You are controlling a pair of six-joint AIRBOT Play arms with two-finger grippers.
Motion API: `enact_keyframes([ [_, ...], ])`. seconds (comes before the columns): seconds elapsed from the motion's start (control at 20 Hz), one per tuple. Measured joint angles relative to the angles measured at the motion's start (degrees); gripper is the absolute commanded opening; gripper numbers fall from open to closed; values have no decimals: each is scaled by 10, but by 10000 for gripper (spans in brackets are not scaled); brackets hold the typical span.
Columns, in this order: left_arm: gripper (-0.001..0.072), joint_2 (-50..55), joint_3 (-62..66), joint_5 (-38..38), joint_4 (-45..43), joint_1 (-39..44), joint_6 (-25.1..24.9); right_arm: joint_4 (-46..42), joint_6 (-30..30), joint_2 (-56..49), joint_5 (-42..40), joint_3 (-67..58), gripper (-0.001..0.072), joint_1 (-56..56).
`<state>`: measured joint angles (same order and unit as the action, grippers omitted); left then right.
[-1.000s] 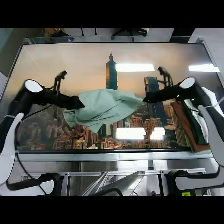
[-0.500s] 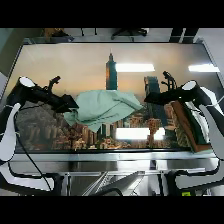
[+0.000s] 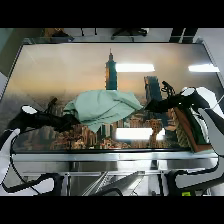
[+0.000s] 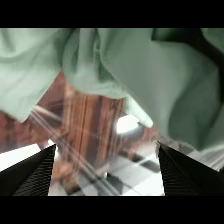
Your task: Fold the shirts.
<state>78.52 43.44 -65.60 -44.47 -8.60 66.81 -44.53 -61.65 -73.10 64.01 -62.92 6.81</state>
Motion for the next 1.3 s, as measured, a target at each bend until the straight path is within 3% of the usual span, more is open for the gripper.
enact_keyframes([
  [0.15,698,2,-24,76,32,35,-16,33,13,-28,-16,4,435,-14],
  [0.25,467,19,-16,102,45,56,-21,57,17,-43,-29,4,435,-28],
  [0.4,439,63,24,121,55,78,-24,72,26,-60,-56,4,433,-50],
  [0.5,34,92,58,120,49,84,-26,87,34,-65,-72,4,420,-59],
  [0.55,12,104,72,116,43,85,-26,96,40,-67,-82,4,290,-62],
  [0.6,12,112,88,106,42,87,-27,100,46,-69,-92,5,222,-64],
  [0.65,12,118,101,96,42,88,-27,108,53,-70,-99,5,221,-65],
  [0.75,12,125,122,79,40,89,-27,118,65,-71,-112,5,16,-68],
  [1.0,12,93,163,36,39,90,-26,157,88,-73,-122,2,13,-68],
  [1.15,11,37,182,17,40,90,-23,195,100,-62,-116,-5,15,-69],
  [1.2,12,18,185,15,39,90,-19,202,103,-57,-114,-7,71,-69],
  [1.25,12,3,184,9,38,90,-19,207,104,-52,-113,-8,334,-69],
  [1.3,12,-10,180,7,38,90,-19,209,104,-48,-111,-9,433,-68],
])
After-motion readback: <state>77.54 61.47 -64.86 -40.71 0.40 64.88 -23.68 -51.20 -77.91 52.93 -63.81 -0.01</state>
